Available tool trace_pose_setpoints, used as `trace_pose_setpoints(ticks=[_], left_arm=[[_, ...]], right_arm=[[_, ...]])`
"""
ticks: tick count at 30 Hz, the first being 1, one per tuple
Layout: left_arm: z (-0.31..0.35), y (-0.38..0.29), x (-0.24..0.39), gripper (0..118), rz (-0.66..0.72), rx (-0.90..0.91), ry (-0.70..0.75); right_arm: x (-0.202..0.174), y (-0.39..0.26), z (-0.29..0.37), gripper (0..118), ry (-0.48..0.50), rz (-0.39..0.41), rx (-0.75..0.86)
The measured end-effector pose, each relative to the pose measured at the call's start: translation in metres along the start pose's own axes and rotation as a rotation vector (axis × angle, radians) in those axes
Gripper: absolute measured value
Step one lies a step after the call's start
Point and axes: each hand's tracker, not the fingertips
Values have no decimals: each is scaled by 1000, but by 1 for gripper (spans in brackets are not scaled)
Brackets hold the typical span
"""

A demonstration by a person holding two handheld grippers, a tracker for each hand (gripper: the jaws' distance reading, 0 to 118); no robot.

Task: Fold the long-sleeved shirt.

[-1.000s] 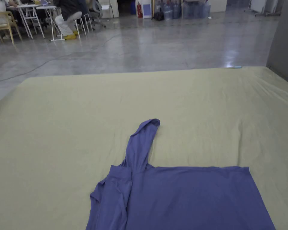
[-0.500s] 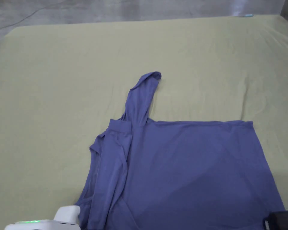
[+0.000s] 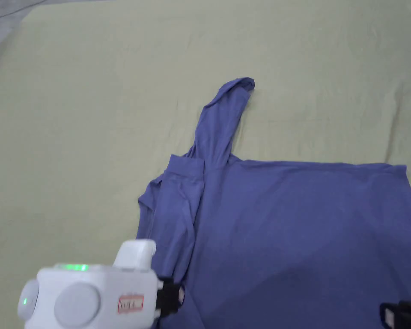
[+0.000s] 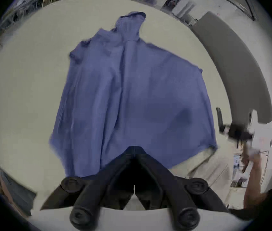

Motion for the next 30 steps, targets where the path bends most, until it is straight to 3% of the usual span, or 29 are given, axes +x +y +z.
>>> trace_pose_setpoints(ticks=[2, 6, 11, 12, 13, 14, 18, 23, 27, 28, 29, 30], left_arm=[[-12, 66, 7, 0, -54, 73, -31], [-50, 217, 25, 0, -202, 151, 105], [-119, 361, 53, 0, -177, 167, 185], [-131, 381, 58, 20, -180, 177, 192], [-142, 396, 60, 80, -167, 204, 204], [-156, 411, 64, 118, -162, 205, 232], [-191, 466, 83, 118, -222, 167, 377], [-264, 472, 68, 118, -173, 121, 304], [-268, 474, 71, 114, -236, 65, 338], [-263, 479, 70, 103, -253, 89, 343], [-257, 479, 70, 78, -266, 115, 347], [-248, 480, 70, 20, -273, 150, 374]], right_arm=[[-9, 5, -3, 2, 32, 14, 5], [-12, 11, -12, 2, 63, 51, 6], [-32, 8, -22, 2, 68, 75, 22], [-34, 8, -25, 2, 75, 67, 20], [-35, 7, -27, 2, 82, 58, 16], [-35, 5, -29, 2, 89, 40, 7], [-31, -1, -34, 2, 117, -3, -26], [-21, -5, -33, 2, 95, -33, -50], [-14, -10, -34, 2, 57, -56, -49], [-12, -12, -33, 2, 57, -68, -45], [-10, -13, -32, 2, 65, -85, -43], [-8, -15, -32, 2, 83, -102, -48]])
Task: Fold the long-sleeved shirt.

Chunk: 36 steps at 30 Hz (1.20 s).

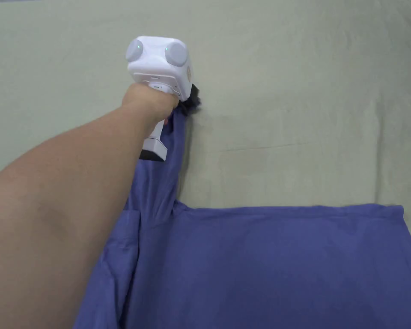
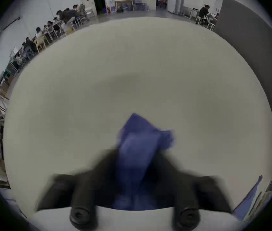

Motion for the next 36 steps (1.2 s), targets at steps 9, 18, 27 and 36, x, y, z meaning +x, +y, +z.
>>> trace_pose_setpoints(ticks=[9, 18, 27, 36], left_arm=[[141, -41, -33, 9, 11, 124, -88], [273, -204, -20, 9, -74, 173, -43], [277, -390, -8, 9, 122, 46, -49], [240, -468, -4, 9, 272, -67, -55]], right_arm=[[-15, -3, 18, 2, 40, 86, 30], [-55, -22, 46, 2, 83, 192, 62], [-73, -30, 51, 2, 44, 250, 39], [-71, -29, 45, 2, 6, 205, 2]])
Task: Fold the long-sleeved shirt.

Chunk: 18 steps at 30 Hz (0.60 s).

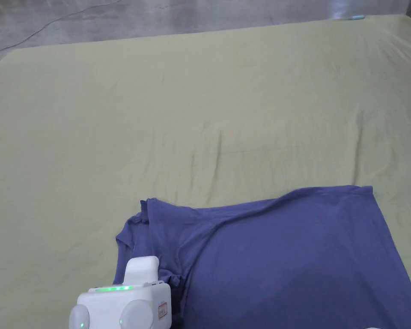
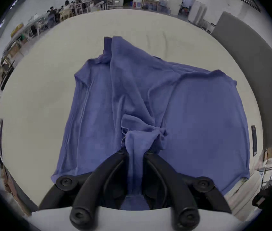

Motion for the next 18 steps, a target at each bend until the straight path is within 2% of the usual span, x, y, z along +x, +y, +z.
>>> trace_pose_setpoints(ticks=[1, 2, 3, 4, 5, 6, 7, 9, 10, 12, 13, 14, 15, 16, 17, 18], left_arm=[[1, 0, -1, 12, 5, 26, -1], [4, 0, 1, 25, 14, 35, -3], [2, 2, 1, 82, 14, 32, -2], [-1, 4, 1, 118, 14, 27, -2], [-6, 5, 1, 118, 6, -16, -5], [-10, 8, 6, 118, 54, 71, -96], [-12, 8, 4, 118, -4, 15, -77], [-8, 11, 3, 118, 28, 46, -130], [31, 9, -1, 118, 30, 71, -152], [51, 7, -2, 118, 12, 89, -155], [57, 7, -1, 117, 8, 78, -147], [52, 5, -3, 98, -13, 41, -151], [54, 1, -4, 25, -42, 4, -181], [56, -1, -4, 25, -61, 26, -178], [58, -4, -1, 7, -90, 48, -140], [61, -3, 0, 0, -108, 89, -54]], right_arm=[[0, 0, 0, 2, -6, 5, -1], [0, 0, 1, 2, -13, 9, 0], [1, 1, 0, 2, -16, 9, 1], [1, 1, 0, 2, -17, 8, 0], [2, 2, -1, 2, -19, 8, 1], [3, 3, -1, 2, -25, 6, 5], [4, 4, -2, 2, -32, 6, 8], [6, 7, 0, 2, -39, 9, 18], [8, 9, 1, 2, -39, 10, 24], [12, 14, 2, 2, -39, 7, 38], [14, 16, 2, 2, -42, 5, 41], [16, 19, 0, 2, -46, 2, 43], [18, 21, -2, 2, -51, -2, 43], [20, 22, -3, 2, -54, -5, 42], [21, 23, -5, 2, -55, -10, 40], [23, 24, -8, 2, -55, -15, 36]])
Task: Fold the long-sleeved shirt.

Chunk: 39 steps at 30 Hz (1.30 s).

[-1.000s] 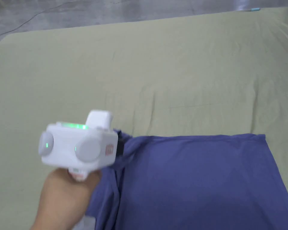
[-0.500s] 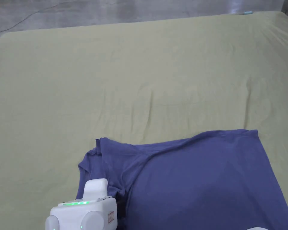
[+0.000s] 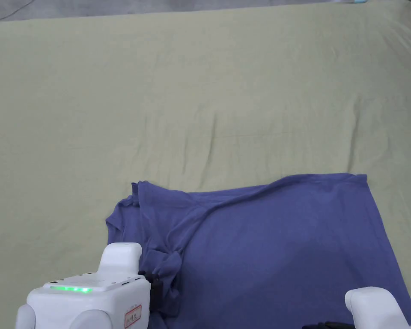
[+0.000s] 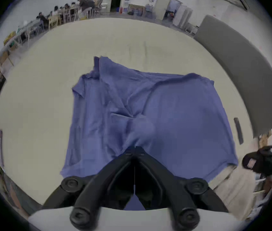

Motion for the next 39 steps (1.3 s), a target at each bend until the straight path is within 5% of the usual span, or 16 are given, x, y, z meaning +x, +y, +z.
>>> trace_pose_setpoints(ticks=[16, 20, 29, 30, 31, 32, 39], left_arm=[[-51, 162, -64, 0, 144, 48, 0], [-36, 150, -42, 0, 53, 59, -60], [-34, 109, -34, 1, 103, 38, -103], [-29, 108, -35, 15, 111, 61, -96], [-28, 109, -34, 75, 114, 65, -73], [-23, 115, -35, 118, 129, 90, -113], [-55, 168, -68, 118, 134, 126, -59]], right_arm=[[20, -2, -22, 2, 14, -58, -54], [28, -4, -27, 2, 1, -89, -67], [24, 6, -32, 2, 5, -55, -68], [24, 6, -32, 2, 11, -56, -64], [24, 7, -32, 2, 15, -58, -61], [25, 8, -32, 2, 19, -60, -61], [26, 8, -36, 2, 20, -63, -69]])
